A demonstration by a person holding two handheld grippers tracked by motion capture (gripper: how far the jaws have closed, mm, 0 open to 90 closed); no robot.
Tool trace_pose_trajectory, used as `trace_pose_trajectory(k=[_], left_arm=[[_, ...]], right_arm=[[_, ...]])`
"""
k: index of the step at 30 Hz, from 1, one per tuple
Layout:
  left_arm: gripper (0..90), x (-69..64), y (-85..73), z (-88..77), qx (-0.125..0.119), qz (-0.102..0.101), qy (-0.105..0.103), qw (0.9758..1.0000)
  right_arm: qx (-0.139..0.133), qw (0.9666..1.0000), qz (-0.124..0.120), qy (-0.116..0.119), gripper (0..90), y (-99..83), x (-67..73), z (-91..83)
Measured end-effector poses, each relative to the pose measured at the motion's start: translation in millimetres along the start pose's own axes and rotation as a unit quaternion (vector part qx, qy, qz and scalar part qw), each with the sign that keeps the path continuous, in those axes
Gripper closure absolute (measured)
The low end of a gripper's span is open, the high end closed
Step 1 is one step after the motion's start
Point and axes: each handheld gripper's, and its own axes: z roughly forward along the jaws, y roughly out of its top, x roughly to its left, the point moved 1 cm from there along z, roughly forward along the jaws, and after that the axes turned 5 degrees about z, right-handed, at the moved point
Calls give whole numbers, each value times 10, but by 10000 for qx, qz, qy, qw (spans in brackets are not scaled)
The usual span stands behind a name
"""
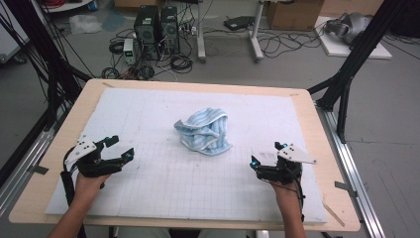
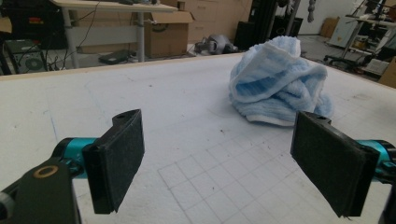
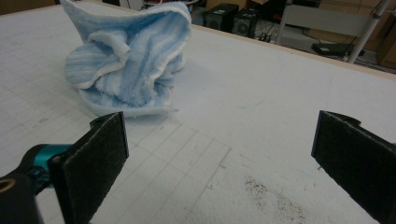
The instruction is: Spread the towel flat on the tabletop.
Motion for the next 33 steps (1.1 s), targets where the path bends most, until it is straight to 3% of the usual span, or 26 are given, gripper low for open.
trace_pose_trajectory(k=[14,20,28,33], left_arm=[[179,-12,-9,58,46,-2,16,10000],[180,-27,-22,96,95,53,-86,9999],[180,-55,-28,79,119,61,-117,9998],[180,-26,-40,66,116,8,-73,9999]], right_arm=[[16,9998,68,179,29,-26,4,9],[129,9994,159,296,29,-29,29,36],[343,9975,-99,609,34,32,234,157],[523,9943,-257,895,59,105,387,356]])
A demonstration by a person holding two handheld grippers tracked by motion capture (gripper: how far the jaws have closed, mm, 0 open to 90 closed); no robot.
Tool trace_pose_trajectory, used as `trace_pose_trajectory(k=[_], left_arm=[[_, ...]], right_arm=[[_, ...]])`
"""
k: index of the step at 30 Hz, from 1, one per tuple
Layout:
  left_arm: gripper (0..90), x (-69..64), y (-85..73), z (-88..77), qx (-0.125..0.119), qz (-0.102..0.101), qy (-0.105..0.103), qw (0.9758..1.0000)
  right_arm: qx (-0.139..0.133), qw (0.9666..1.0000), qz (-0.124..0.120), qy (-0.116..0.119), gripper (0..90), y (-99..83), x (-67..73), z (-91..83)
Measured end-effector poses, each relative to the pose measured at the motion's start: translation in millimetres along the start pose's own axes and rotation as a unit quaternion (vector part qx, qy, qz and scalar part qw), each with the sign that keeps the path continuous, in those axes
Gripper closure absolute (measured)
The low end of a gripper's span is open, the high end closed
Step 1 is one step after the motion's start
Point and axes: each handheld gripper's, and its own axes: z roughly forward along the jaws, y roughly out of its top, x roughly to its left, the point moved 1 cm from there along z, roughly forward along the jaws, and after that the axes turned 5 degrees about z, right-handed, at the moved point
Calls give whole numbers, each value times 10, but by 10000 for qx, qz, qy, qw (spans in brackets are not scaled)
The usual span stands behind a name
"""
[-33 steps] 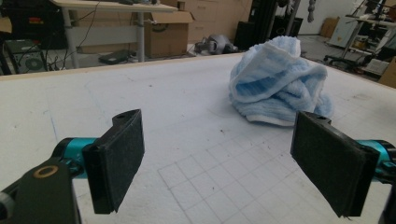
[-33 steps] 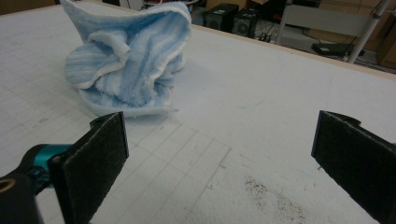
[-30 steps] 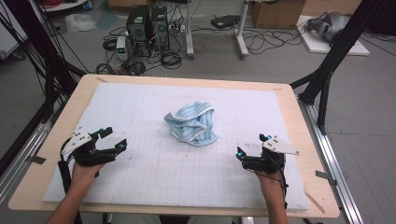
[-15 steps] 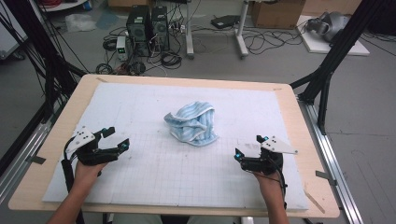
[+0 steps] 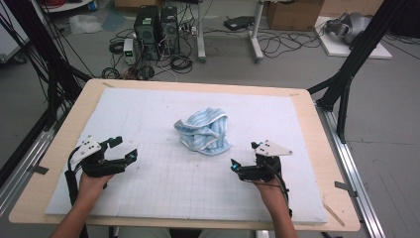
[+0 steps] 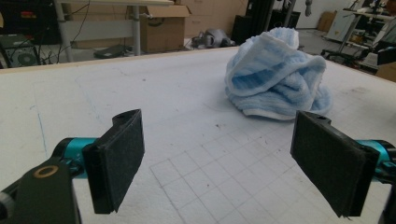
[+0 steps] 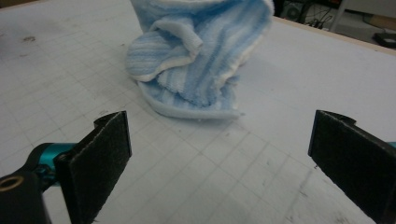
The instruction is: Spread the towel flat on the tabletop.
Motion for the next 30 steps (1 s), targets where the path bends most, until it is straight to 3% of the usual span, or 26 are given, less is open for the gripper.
trace_pose_trajectory(k=[2,4,8,13,16,18,19,22,23,27,30], left_arm=[[180,5,-4,-1,4,-14,1,10000],[180,10,-7,-2,19,-20,-4,10000],[181,15,-10,-2,30,-34,3,10000],[184,13,-17,12,46,-45,-15,10000],[184,10,-17,16,55,-60,-28,10000],[184,12,-21,22,60,-57,-28,10000],[184,16,-23,24,72,-45,-31,10000],[184,20,-30,25,80,-69,-22,9999],[184,20,-30,25,80,-69,-22,9999],[186,35,-33,22,81,-89,-6,9999],[187,49,-31,13,71,-102,12,9999]], right_arm=[[23,10000,-35,37,66,20,13,41],[88,9996,-142,212,186,86,53,162],[181,9989,-253,345,213,147,108,292],[463,9959,-380,680,409,217,201,610],[817,9937,-442,630,439,230,261,810],[885,9932,-466,592,439,230,277,886],[1074,9918,-513,465,439,232,304,1024],[1304,9897,-553,205,512,246,336,1159],[1308,9896,-584,149,555,255,337,1175],[1348,9902,-338,99,728,278,320,1162],[1371,9900,-184,261,758,288,329,1122]])
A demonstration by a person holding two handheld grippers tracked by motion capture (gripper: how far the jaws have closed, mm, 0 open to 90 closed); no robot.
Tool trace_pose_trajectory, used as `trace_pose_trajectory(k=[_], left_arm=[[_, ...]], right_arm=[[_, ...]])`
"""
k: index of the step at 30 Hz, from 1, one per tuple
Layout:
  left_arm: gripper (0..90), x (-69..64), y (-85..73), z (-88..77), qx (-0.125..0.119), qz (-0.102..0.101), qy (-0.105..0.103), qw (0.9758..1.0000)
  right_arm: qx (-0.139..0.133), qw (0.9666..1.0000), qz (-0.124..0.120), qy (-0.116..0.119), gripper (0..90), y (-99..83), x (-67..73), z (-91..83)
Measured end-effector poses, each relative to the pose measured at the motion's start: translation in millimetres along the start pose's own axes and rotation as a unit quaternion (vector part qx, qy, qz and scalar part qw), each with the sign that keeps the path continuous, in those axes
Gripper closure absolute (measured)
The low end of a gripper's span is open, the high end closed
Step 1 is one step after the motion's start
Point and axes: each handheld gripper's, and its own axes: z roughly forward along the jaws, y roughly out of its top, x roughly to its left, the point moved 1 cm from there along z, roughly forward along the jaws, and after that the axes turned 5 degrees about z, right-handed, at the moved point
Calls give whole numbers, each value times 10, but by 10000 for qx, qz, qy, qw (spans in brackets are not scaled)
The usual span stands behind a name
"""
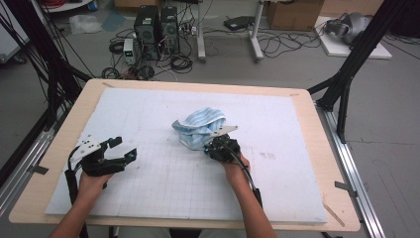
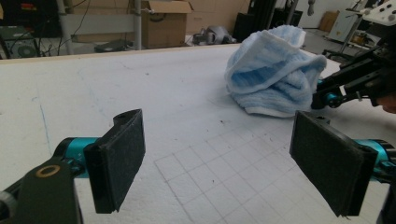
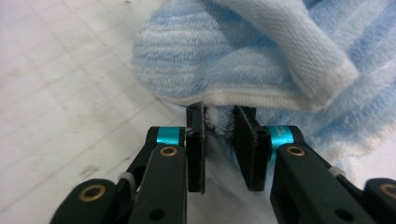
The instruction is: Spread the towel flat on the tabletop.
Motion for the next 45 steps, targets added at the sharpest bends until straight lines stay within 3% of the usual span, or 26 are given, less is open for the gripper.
trace_pose_trajectory(k=[2,8,9,10,14,15,16,18,19,20,22,25,26,28,30,33,34,35,38,40,43,45], left_arm=[[187,10,2,-9,-16,-22,23,10000],[188,31,3,-25,-38,-59,74,9999],[188,32,5,-27,-40,-59,74,9999],[189,32,7,-30,-40,-62,82,9999],[189,37,5,-31,-33,-64,90,9999],[190,39,4,-31,-34,-65,89,9999],[190,40,4,-31,-35,-67,91,9999],[191,42,4,-33,-37,-86,107,9999],[191,45,4,-35,-40,-89,115,9999],[191,48,3,-37,-40,-92,115,9999],[191,54,2,-38,-37,-89,129,9999],[191,47,-2,-26,-13,-83,117,9999],[191,42,-1,-23,-15,-83,116,9999],[191,35,2,-20,-24,-76,112,9999],[191,39,0,-18,-17,-81,113,9999],[191,45,-2,-12,4,-87,112,9999],[191,44,-1,-9,-1,-82,107,9999],[191,43,1,-8,-6,-80,103,9999],[191,42,1,-3,-11,-96,95,9999],[191,48,0,-1,-4,-90,100,9999],[191,49,0,-3,-2,-87,99,9999],[191,48,1,-5,-5,-84,95,9999]], right_arm=[[-46,9995,96,291,762,-2,33,-50],[-127,9955,-76,933,776,-47,233,-172],[-127,9955,-76,933,776,-47,233,-172],[-115,9933,-147,1141,777,-72,308,-210],[-85,9900,-318,1374,781,-104,413,-283],[-100,9870,-388,1559,783,-130,466,-332],[-100,9870,-388,1559,783,-130,466,-332],[-114,9795,-455,1961,783,-175,538,-408],[-114,9795,-455,1961,783,-175,538,-408],[-127,9729,-567,2236,782,-210,584,-457],[-92,9711,-653,2296,778,-229,598,-474],[-123,9738,-539,2206,645,-274,520,-495],[-123,9738,-539,2206,645,-274,520,-495],[-311,9738,-463,2205,582,-239,485,-554],[-572,9715,-436,2257,539,-160,462,-640],[-938,9716,-469,2122,503,15,427,-751],[-1001,9757,-651,1838,484,143,442,-767],[-1001,9757,-651,1838,484,143,442,-767],[-1008,9774,-1098,1499,444,312,543,-695],[-920,9757,-1421,1390,425,408,635,-603],[-570,9727,-1775,1380,436,515,754,-397],[-121,9728,-1958,1231,571,580,787,-186]])
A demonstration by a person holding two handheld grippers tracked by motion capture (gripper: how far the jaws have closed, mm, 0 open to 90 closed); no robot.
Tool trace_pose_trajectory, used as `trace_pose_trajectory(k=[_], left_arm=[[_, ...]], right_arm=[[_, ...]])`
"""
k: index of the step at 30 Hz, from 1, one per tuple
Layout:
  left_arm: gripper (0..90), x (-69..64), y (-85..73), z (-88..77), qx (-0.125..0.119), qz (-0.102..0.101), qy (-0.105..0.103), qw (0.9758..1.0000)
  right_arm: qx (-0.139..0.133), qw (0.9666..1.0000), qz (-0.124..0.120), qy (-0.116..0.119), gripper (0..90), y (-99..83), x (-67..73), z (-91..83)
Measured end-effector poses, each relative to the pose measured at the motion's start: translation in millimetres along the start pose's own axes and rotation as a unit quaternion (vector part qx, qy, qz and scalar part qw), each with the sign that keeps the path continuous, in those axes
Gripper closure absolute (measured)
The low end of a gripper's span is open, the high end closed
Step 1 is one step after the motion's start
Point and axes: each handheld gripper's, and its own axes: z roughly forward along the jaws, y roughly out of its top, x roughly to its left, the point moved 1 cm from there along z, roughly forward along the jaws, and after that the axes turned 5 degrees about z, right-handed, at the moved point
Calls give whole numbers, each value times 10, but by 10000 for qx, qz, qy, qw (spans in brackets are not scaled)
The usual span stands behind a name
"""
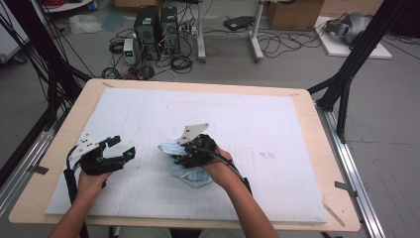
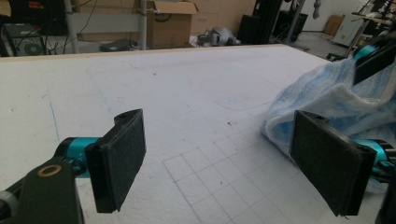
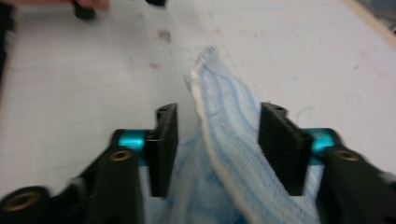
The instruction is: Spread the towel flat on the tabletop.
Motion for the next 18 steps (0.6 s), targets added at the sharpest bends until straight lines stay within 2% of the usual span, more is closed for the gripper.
trace_pose_trajectory(k=[2,4,5,6,7,8,9,10,11,12,13,16,17,18], left_arm=[[191,-2,0,-2,-1,-7,5,10000],[191,1,-3,-5,-13,-20,9,10000],[191,4,-3,-7,-20,-23,18,10000],[191,7,-4,-11,-12,-26,28,10000],[191,11,-6,-10,-12,-26,20,10000],[191,11,-8,-7,-12,-41,26,10000],[192,11,-10,-4,-5,-39,17,10000],[192,9,-10,-2,-5,-39,16,10000],[191,5,-8,0,2,-26,11,10000],[191,1,-7,2,5,-28,2,10000],[191,-3,-7,3,7,-31,7,10000],[192,-8,-8,9,15,-22,-10,10000],[192,-10,-9,10,17,-17,-10,10000],[192,-14,-9,12,21,-24,-25,10000]], right_arm=[[261,9995,51,-165,728,2,-76,90],[288,9988,276,-289,863,-21,-179,108],[288,9988,276,-289,863,-21,-179,108],[233,9985,332,-364,869,-34,-243,95],[166,9976,481,-462,873,-51,-308,72],[110,9964,638,-553,874,-71,-387,46],[95,9922,915,-841,875,-110,-554,-10],[95,9922,915,-841,875,-110,-554,-10],[66,9891,1060,-1022,874,-128,-638,-46],[-94,9811,1349,-1383,874,-172,-798,-129],[-94,9811,1349,-1383,874,-172,-798,-129],[-176,9675,1644,-1914,874,-246,-995,-238],[-183,9603,1806,-2118,874,-290,-1081,-284],[-187,9461,2076,-2479,874,-373,-1212,-358]])
